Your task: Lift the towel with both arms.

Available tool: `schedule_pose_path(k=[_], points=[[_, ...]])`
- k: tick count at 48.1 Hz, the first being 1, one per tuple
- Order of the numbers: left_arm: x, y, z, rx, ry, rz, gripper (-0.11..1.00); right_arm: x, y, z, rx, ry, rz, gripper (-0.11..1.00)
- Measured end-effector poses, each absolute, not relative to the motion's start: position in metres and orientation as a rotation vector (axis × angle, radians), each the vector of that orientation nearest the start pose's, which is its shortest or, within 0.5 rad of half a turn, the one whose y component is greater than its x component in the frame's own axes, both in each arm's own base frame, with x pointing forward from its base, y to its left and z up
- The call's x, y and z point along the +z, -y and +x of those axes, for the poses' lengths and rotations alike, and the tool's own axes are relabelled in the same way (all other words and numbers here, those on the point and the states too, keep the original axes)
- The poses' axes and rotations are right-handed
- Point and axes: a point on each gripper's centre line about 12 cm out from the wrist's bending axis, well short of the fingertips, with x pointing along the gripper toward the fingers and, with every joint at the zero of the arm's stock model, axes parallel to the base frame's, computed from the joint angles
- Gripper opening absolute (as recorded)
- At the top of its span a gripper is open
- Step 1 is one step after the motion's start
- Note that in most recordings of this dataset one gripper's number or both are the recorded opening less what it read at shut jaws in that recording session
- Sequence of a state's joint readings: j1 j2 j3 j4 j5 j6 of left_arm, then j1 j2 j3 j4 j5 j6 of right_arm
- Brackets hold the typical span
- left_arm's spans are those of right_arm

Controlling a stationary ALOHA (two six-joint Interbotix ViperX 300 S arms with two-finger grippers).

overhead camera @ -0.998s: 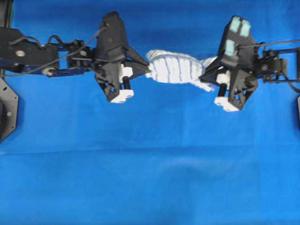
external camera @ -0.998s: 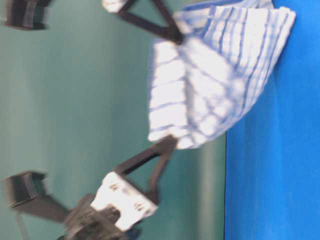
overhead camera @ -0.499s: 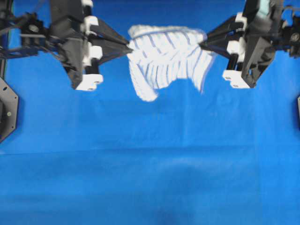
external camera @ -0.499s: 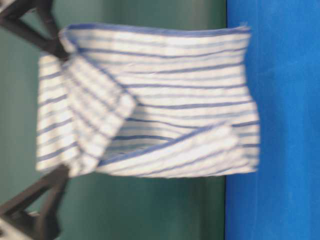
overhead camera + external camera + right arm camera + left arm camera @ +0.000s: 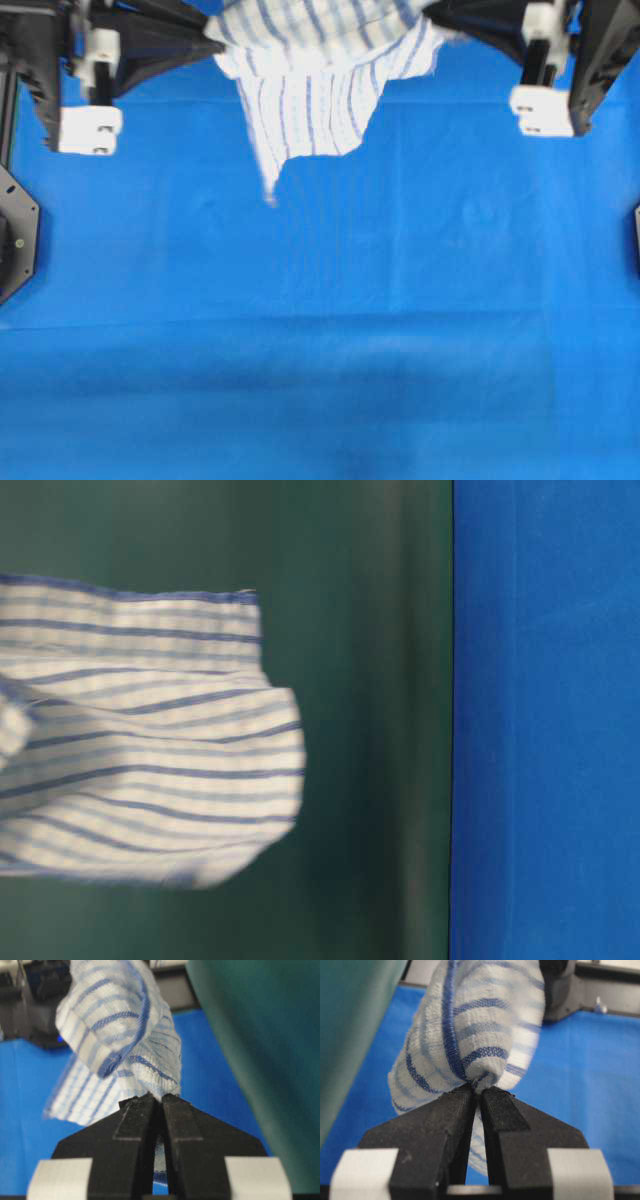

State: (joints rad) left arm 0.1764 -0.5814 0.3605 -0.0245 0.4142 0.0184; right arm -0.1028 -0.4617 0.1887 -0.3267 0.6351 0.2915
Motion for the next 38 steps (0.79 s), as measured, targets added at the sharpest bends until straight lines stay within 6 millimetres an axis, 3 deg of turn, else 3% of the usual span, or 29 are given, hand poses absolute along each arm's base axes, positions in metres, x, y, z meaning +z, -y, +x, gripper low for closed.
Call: schedule_pose_path(k=[8, 31, 33, 38], points=[[0.467, -0.050, 0.284, 0.168, -0.165, -0.018, 0.03, 0.475, 0.055, 0.313, -0.295, -0.313, -0.004, 0.04], [0.465, -0.046, 0.287, 0.146, -0.177, 0.065, 0.03, 0.474, 0.056, 0.312, -0.298, -0.326, -0.011, 0.05], [0.464, -0.046, 0.288, 0.145, -0.180, 0.065, 0.04, 0.473, 0.056, 0.312, -0.298, -0.329, -0.014, 0.13], [0.464, -0.045, 0.289, 0.145, -0.181, 0.054, 0.10, 0.472, 0.056, 0.314, -0.299, -0.333, -0.013, 0.45]])
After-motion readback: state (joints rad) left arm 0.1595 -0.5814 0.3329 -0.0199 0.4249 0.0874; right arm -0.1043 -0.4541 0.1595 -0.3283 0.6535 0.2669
